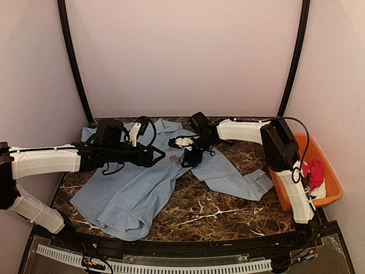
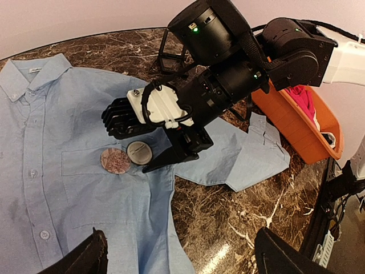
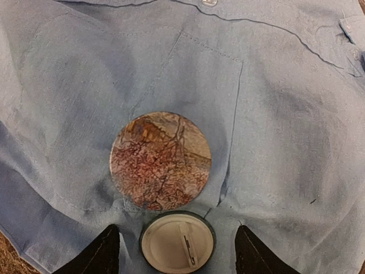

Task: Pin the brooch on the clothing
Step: Pick up the brooch from the flattened clothing.

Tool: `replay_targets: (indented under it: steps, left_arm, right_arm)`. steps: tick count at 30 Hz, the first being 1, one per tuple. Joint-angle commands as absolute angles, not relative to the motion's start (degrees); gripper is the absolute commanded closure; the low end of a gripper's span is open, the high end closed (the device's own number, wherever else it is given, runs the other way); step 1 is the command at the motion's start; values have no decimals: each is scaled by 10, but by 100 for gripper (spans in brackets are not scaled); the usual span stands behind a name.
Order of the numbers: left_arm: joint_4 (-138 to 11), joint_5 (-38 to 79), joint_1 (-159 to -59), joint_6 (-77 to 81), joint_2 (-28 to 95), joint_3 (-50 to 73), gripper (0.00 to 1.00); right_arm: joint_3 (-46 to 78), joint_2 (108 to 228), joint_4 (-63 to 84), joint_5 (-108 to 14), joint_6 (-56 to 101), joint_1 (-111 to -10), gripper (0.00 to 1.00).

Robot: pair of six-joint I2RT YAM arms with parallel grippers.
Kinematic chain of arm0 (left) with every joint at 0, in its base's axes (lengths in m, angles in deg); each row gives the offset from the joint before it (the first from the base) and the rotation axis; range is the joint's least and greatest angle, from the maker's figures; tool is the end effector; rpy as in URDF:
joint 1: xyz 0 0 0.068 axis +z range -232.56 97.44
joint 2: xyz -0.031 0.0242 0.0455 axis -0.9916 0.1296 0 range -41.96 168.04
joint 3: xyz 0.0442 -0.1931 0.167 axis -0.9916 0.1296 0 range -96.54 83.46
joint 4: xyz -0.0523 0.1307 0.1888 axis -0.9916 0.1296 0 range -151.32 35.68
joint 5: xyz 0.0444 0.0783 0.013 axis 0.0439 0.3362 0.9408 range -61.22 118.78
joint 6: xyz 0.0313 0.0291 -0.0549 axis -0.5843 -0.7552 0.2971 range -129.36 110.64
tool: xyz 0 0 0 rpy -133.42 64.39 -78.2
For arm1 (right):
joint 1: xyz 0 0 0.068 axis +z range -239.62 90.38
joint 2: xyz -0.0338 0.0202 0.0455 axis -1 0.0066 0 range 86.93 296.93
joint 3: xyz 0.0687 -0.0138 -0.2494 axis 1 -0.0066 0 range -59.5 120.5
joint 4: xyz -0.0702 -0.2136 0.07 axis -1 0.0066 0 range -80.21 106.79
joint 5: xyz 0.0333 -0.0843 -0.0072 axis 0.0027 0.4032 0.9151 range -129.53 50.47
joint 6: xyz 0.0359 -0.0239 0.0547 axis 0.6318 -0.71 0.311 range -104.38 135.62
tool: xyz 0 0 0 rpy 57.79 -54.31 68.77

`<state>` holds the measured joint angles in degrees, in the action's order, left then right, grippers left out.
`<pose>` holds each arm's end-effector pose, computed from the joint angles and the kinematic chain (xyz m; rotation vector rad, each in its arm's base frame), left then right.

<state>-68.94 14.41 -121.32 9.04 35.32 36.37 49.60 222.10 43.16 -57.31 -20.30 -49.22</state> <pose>0.2265 -0.2000 0.2504 0.5337 1.9925 -0.8837 0.3569 0.3266 0.1379 -1.6867 1.9674 0.4321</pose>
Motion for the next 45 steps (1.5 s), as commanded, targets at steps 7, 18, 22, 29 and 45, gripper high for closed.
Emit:
replay_targets:
  steps: [7, 18, 22, 29, 45]
  left_arm:
    - [-685, 137, -1210, 83, 341, 372, 11]
    - [-683, 139, -1210, 84, 334, 376, 11]
    - [-684, 140, -1210, 85, 330, 380, 11]
    - [-683, 141, -1209, 86, 322, 383, 11]
    - [-661, 128, -1198, 89, 326, 339, 8]
  right_arm:
    - [487, 2240, 438, -543, -203, -487, 24]
    - [514, 2268, 477, -586, -202, -487, 35]
    - [519, 2273, 483, -585, -197, -488, 41]
    - [520, 2253, 476, -584, -190, -493, 52]
    - [339, 2063, 283, -572, -229, -490, 51]
